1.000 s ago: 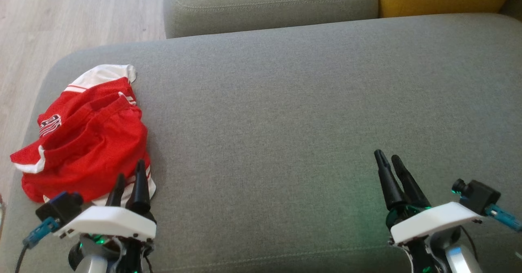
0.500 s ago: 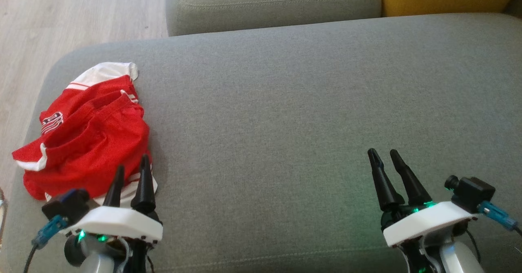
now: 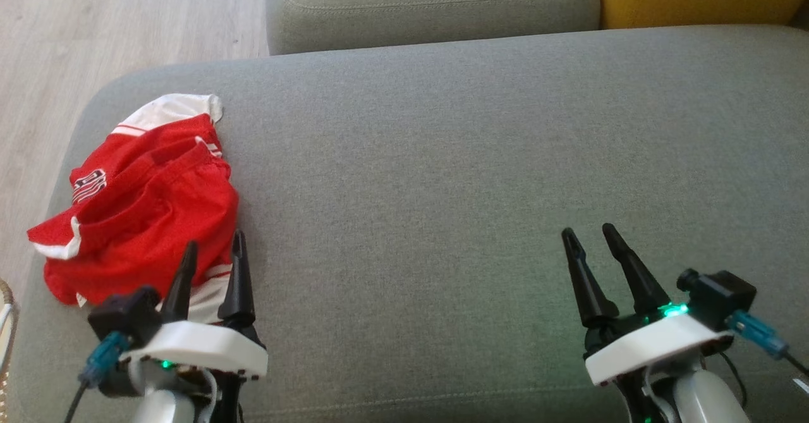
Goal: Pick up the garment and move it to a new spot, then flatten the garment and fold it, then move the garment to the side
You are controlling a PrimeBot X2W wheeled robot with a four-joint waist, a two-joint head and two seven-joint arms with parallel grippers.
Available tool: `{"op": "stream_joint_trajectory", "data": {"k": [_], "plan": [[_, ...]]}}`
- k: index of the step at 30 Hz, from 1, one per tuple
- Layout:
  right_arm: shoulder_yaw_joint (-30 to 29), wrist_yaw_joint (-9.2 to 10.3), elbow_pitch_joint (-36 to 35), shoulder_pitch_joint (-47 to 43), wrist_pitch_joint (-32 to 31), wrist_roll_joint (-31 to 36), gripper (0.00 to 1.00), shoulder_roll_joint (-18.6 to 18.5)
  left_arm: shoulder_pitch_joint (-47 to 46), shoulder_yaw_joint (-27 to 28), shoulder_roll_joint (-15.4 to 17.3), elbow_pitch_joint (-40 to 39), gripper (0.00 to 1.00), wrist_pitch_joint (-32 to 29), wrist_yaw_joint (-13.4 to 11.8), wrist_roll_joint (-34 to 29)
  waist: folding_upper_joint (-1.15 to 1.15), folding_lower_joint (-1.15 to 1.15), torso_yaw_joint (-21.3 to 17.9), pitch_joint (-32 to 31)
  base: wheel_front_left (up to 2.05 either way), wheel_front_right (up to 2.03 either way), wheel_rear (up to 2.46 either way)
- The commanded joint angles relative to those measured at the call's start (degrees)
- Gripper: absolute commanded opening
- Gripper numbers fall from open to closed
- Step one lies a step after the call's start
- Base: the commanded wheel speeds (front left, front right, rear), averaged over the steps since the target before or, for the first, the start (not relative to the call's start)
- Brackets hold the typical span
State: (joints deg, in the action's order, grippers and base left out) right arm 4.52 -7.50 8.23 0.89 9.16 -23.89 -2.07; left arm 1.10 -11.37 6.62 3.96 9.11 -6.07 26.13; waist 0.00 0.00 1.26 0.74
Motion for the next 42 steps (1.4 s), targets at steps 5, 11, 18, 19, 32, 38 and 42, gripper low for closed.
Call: {"op": "stream_joint_trajectory", "data": {"k": [5,11,18,19,32,38,42], "plan": [[1.9,0.01,-3.0,3.3,1.5,4.5,1.0,-0.6,-1.7,1.2,0.0,-2.8,1.0,1.5,-0.5,-4.4,0.0,0.0,0.1,-0.1,0.0,0.0,0.0],[3.1,0.01,-3.3,3.2,2.5,8.8,1.0,-0.7,-1.1,1.8,-0.6,-3.6,1.0,2.6,-0.3,-7.8,0.0,0.0,-0.1,-0.6,0.0,0.0,0.0],[3.4,0.01,-3.6,3.5,3.7,14.1,1.0,-0.7,-0.7,2.1,-1.0,-4.9,1.0,3.7,0.0,-13.1,0.0,0.0,-0.8,-1.3,0.0,0.0,0.0],[3.5,0.01,-3.5,3.5,3.9,14.8,1.0,-0.7,-0.6,2.1,-1.0,-5.0,1.0,3.9,0.0,-13.9,0.0,0.0,-0.9,-1.4,0.0,0.0,0.0],[2.4,0.01,-3.2,3.9,5.8,23.6,1.0,-0.8,0.8,1.8,-1.4,-3.7,1.0,5.9,0.7,-21.6,0.0,0.0,-2.5,-1.3,0.0,0.0,0.0],[1.9,0.01,-3.0,3.8,5.8,24.1,1.0,-0.8,1.1,2.5,-1.9,-0.8,1.0,5.9,1.5,-20.4,0.0,0.0,-2.5,-1.3,0.0,0.0,0.0],[1.5,0.01,-3.0,3.6,5.8,24.2,1.0,-0.8,0.9,2.8,-2.3,0.0,1.0,5.9,2.2,-19.2,0.0,0.0,-2.3,-1.2,0.0,0.0,0.0]]}}
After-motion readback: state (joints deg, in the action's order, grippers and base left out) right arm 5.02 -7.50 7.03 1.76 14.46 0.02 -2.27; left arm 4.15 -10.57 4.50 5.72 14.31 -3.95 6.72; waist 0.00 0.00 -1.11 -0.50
